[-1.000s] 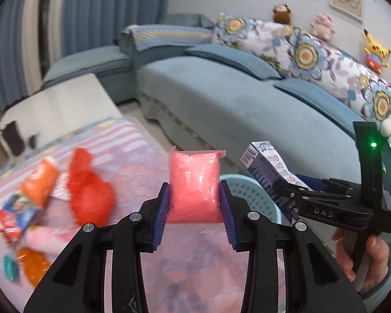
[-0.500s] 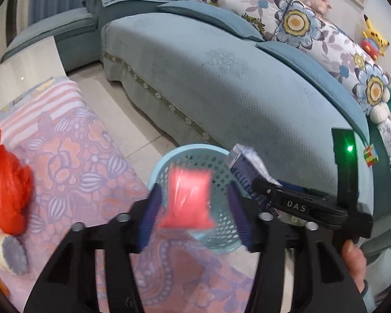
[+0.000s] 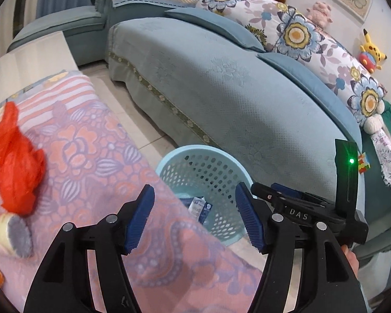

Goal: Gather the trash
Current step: 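Carry both items over the wastebasket and open both tools to drop them, then grasp the orange snack wrapper with left tool while right tool grasps the pink yogurt bottle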

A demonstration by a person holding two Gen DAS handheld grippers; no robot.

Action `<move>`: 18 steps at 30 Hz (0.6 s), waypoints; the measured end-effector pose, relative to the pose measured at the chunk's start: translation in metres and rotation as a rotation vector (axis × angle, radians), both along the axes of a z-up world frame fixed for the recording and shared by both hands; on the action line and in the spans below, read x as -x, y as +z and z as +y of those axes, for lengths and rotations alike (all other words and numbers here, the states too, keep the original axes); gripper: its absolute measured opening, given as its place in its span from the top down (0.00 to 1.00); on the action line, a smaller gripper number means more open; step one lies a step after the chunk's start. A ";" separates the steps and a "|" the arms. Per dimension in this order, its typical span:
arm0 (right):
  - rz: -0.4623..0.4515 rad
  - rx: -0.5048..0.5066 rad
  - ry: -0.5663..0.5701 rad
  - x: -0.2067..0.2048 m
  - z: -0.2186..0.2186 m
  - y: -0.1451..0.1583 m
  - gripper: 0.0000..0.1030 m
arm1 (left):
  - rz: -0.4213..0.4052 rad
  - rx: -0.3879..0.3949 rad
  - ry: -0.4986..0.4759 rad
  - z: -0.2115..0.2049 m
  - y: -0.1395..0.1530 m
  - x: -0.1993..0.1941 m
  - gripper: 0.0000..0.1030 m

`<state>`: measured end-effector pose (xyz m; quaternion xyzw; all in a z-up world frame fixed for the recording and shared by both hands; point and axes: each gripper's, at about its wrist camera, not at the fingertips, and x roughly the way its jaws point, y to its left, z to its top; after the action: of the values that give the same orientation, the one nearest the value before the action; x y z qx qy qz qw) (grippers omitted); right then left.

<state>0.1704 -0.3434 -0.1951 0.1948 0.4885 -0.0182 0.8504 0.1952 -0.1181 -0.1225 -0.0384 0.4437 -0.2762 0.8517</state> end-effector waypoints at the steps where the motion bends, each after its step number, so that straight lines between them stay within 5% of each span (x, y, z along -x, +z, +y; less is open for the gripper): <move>1: -0.011 0.003 0.013 0.001 0.005 0.004 0.44 | -0.007 0.006 0.007 0.005 0.004 0.004 0.39; 8: -0.121 0.032 0.153 0.008 0.062 0.049 0.44 | -0.062 0.033 0.102 0.053 0.037 0.032 0.39; 18: -0.275 0.049 0.450 0.002 0.181 0.094 0.44 | -0.112 -0.019 0.440 0.192 0.059 0.075 0.39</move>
<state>0.1686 -0.1619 -0.1009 0.0613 0.3987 0.1863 0.8958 0.1200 0.0736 -0.0638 -0.1109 0.3793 -0.0812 0.9150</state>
